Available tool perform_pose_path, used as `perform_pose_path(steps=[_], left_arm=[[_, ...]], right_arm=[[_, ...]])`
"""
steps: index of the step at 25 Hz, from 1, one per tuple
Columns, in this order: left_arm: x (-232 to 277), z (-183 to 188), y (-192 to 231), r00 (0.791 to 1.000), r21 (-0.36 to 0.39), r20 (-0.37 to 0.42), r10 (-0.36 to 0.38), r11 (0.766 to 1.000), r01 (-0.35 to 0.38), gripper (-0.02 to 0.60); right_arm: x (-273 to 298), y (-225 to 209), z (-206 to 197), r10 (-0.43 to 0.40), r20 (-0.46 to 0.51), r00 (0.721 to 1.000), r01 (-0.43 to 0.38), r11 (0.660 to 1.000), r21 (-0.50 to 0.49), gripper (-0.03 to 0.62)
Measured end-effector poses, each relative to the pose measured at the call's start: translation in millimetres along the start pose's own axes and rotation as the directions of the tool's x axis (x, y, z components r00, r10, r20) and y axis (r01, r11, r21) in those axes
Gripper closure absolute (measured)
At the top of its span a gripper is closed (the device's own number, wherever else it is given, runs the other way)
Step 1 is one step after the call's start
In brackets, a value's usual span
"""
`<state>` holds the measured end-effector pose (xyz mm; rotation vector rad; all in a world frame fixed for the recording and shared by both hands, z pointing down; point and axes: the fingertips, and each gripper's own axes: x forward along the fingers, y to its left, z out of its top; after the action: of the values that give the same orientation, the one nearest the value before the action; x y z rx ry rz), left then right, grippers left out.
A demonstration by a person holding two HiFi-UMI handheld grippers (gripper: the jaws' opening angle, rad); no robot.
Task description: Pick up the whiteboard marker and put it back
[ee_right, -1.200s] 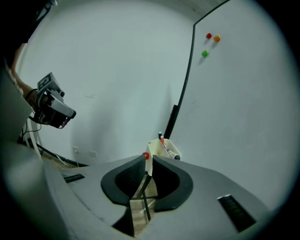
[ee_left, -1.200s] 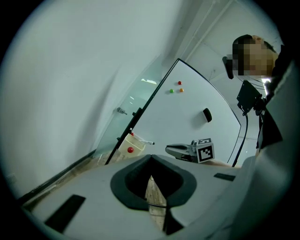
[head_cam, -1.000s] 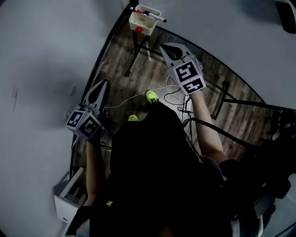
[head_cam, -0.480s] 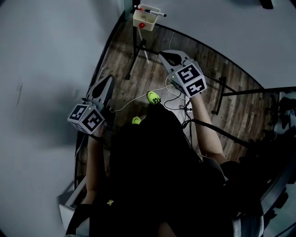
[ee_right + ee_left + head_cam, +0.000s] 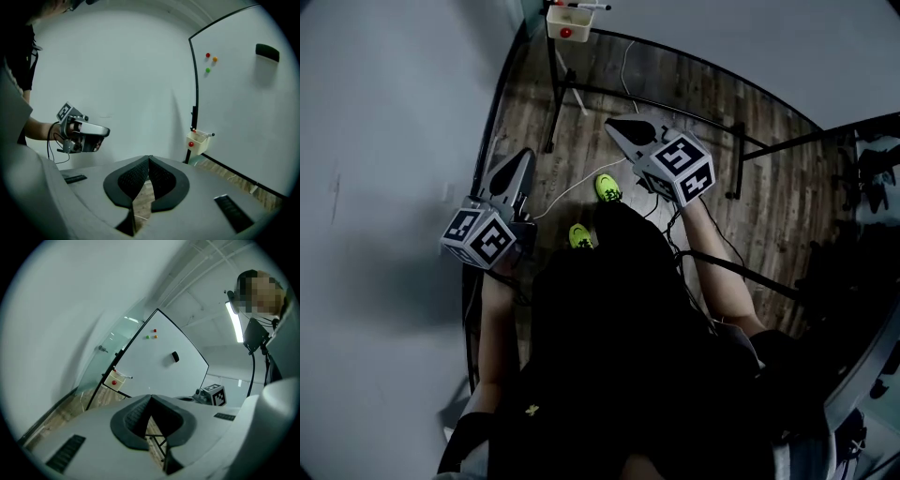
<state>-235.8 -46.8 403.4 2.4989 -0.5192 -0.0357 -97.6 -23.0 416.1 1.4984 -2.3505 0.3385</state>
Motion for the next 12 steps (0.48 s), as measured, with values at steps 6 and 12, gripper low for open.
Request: perform_pose_path(steps=[6,12], left_arm=[[-3.7,-17.7,-8.5,1.000,-0.022,0.008,-0.007,1.000,0.007,0.549],[-0.5,-28.2,-7.5,1.000,-0.044,-0.007,0.019,0.999,-0.019,0.549]], right_arm=[[-10.7,20.9,-17.4,0.035,0.000,0.999,-0.035,0.996,0.076,0.592],[-13.4,31.1,-15.7,0.063,0.025,0.998,-0.065,0.994,0.083,0.592]])
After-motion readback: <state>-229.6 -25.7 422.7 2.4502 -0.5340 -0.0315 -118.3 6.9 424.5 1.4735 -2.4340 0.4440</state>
